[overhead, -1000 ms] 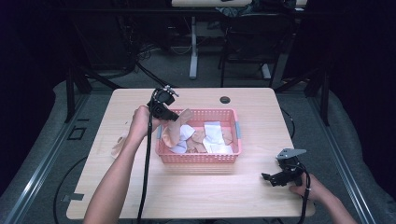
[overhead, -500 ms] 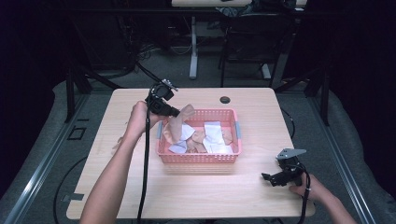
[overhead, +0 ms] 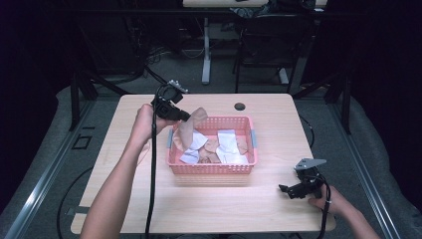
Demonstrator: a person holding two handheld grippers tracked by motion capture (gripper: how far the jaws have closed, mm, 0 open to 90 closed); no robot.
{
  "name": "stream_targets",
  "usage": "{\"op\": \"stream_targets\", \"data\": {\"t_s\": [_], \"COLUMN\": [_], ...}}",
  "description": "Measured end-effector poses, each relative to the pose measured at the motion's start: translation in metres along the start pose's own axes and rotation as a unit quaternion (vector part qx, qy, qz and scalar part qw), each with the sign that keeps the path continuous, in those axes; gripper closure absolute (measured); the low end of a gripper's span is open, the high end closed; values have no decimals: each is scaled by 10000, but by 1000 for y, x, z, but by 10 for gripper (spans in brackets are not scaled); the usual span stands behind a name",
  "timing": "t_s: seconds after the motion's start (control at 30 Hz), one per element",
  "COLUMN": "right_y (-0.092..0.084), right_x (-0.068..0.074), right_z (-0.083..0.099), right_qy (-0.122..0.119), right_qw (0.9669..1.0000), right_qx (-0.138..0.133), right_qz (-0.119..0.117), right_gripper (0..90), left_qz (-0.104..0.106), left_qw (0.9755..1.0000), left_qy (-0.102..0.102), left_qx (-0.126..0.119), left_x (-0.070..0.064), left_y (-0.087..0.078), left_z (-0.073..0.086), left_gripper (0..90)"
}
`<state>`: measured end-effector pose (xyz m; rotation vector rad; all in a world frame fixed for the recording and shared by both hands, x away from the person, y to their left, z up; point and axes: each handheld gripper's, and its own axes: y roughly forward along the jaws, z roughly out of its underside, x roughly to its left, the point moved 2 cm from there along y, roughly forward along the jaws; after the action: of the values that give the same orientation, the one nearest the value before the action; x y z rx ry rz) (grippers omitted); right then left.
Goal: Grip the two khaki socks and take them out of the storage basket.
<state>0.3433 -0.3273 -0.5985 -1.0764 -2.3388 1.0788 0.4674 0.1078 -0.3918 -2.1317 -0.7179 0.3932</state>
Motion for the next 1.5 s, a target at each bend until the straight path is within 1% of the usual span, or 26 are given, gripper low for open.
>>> {"op": "stream_targets", "data": {"t_s": [0.17, 0.37, 0.57, 0.77, 0.93, 1.07, 1.23, 1.33, 1.5], "right_y": [0, 0, 0, 0, 1, 0, 0, 0, 0], "right_x": [0, 0, 0, 0, 0, 0, 0, 0, 0], "right_z": [0, 0, 0, 0, 0, 0, 0, 0, 0], "right_qy": [-1, -2, -3, -3, 19, -15, -16, -14, -13], "right_qw": [10000, 10000, 10000, 10000, 10000, 10000, 10000, 10000, 10000], "right_qx": [0, -3, -2, -3, -42, -2, -1, 0, -1], "right_qz": [-1, -4, -5, -7, -47, -19, -21, -22, -19], "right_gripper": [0, 0, 0, 0, 0, 0, 0, 0, 0], "left_qz": [-83, -203, -277, -366, -458, -517, -573, -596, -639], "left_qw": [10000, 9997, 9994, 9990, 9984, 9975, 9964, 9953, 9937], "left_qy": [-43, -129, -198, -262, -339, -474, -616, -751, -911], "left_qx": [-2, -30, -60, -60, -1, 4, 112, 118, 164], "left_x": [4, 12, 19, 26, 32, 38, 47, 53, 64], "left_y": [-10, -23, -35, -44, -50, -54, -57, -59, -59], "left_z": [3, 11, 19, 28, 37, 45, 61, 71, 85], "left_gripper": [886, 886, 886, 886, 886, 886, 886, 886, 886]}}
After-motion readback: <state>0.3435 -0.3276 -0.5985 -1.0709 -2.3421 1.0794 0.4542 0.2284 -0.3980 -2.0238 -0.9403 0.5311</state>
